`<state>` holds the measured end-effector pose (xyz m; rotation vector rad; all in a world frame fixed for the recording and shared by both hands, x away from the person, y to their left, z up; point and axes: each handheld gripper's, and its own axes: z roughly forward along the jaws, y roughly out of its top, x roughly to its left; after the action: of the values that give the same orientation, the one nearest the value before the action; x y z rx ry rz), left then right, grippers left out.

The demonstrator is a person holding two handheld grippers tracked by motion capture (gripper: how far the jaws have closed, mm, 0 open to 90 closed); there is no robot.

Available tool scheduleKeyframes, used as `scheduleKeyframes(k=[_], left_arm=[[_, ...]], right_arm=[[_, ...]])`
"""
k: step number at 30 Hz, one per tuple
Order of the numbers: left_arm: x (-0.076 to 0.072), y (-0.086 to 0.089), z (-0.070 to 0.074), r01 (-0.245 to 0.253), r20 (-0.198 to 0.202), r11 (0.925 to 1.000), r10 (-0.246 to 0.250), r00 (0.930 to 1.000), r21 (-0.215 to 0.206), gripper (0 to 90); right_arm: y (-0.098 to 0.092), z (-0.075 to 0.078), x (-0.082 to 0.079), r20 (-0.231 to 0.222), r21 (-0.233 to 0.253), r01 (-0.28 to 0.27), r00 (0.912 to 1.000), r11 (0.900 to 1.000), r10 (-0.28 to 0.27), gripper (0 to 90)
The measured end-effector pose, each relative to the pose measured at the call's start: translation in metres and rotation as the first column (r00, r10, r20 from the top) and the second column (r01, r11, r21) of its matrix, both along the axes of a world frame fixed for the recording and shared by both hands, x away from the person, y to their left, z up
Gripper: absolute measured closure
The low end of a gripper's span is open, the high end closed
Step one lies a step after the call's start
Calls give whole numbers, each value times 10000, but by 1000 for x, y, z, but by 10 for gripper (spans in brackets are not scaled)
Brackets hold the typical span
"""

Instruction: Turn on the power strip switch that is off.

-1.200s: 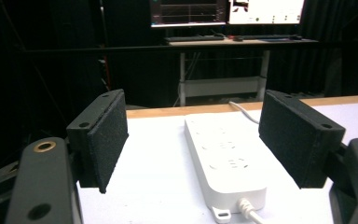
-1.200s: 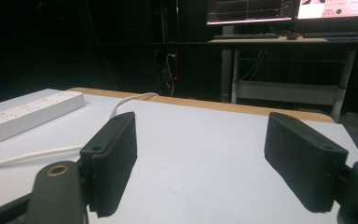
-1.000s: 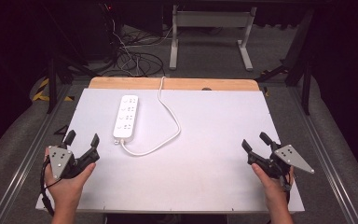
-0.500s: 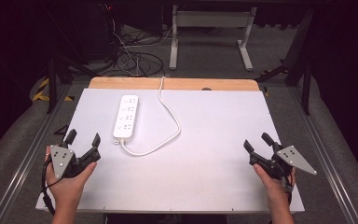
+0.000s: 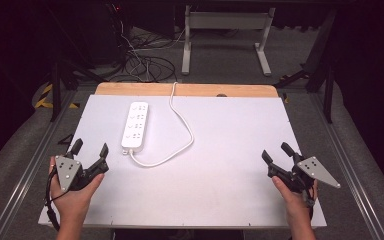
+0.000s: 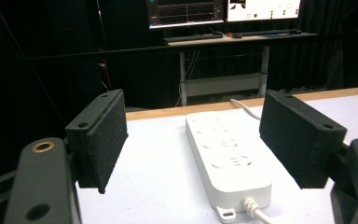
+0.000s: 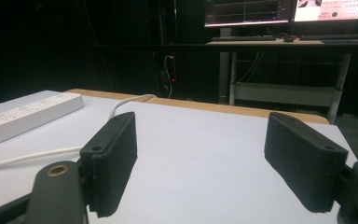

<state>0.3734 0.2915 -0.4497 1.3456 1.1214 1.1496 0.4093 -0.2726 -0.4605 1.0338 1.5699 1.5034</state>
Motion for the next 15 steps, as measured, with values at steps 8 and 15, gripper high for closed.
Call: scheduleKeyframes(k=[8,15], left_arm=[[0,2,-2,6,-94,10000,-7,10000,-62,242],[1,1,-3,110,-186,9999,-110,9998,-18,243]], right_arm=[[1,0,1,1,-16,-5,10000,10000,5,258],[-1,0,1,-22,-1,27,10000,10000,-27,258]])
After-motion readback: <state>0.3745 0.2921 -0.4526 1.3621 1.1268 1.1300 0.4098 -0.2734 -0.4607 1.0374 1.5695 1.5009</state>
